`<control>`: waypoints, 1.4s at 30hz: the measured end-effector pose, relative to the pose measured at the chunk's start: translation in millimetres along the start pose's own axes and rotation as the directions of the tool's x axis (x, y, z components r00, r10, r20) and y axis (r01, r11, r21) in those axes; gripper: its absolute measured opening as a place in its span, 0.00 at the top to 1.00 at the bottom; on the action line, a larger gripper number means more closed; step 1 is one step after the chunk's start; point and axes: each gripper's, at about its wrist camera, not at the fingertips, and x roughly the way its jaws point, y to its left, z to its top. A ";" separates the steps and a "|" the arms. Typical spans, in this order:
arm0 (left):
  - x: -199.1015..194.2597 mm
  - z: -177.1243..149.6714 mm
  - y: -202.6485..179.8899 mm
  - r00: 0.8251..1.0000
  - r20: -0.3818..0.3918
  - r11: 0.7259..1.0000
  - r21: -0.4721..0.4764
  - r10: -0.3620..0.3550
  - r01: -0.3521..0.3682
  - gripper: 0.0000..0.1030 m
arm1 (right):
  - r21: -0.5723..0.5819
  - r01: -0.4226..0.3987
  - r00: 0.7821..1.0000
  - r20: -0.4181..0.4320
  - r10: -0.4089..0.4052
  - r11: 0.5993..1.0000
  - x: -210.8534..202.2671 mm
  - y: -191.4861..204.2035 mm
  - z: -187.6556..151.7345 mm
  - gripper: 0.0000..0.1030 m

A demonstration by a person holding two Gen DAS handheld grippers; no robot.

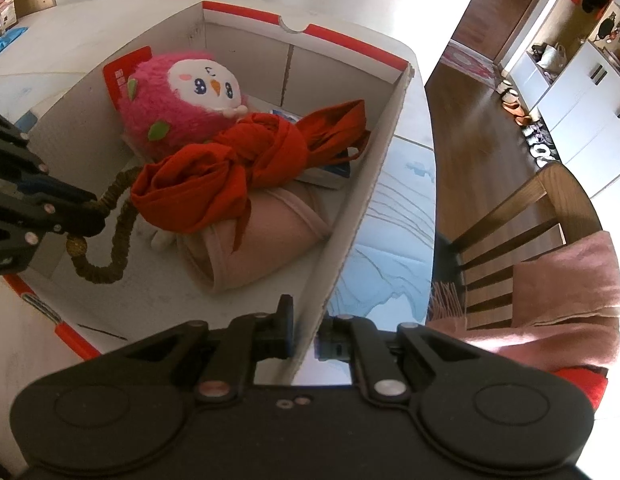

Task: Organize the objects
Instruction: 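Lower the hair tie into the box and open the left gripper, then move the left tool back to the table toward the white cable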

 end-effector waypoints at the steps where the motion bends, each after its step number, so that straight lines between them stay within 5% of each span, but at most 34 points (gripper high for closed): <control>1: 2.6 1.1 0.3 1.000 -0.015 1.000 -0.001 0.002 -0.002 0.93 | 0.000 -0.001 1.000 0.000 0.001 1.000 -0.2 -0.5 -0.7 0.92; 13: 24.8 10.4 -6.0 0.994 -0.106 0.999 0.037 0.011 -0.007 0.93 | 0.010 -0.012 1.000 0.003 0.012 1.000 -1.5 -4.3 -1.5 0.92; 24: 19.3 6.8 -3.9 0.997 -0.074 0.999 0.052 -0.002 0.006 0.86 | 0.011 -0.011 1.000 0.004 0.011 1.000 -1.6 -4.5 -1.6 0.92; 31: 0.7 2.1 -3.6 1.000 -0.023 0.999 0.041 -0.021 0.022 0.76 | 0.013 -0.011 1.000 0.002 0.011 1.000 -1.5 -5.0 -1.6 0.92; 37: -31.9 -6.8 4.6 0.996 0.074 0.998 0.009 -0.056 0.056 0.43 | 0.019 -0.009 1.000 -0.001 0.009 1.000 -0.8 -5.3 -0.6 0.92; 42: -57.3 -15.8 14.4 0.987 0.143 0.996 -0.031 -0.077 0.082 0.43 | 0.015 -0.009 1.000 -0.001 0.009 1.000 -0.6 -5.2 -0.5 0.92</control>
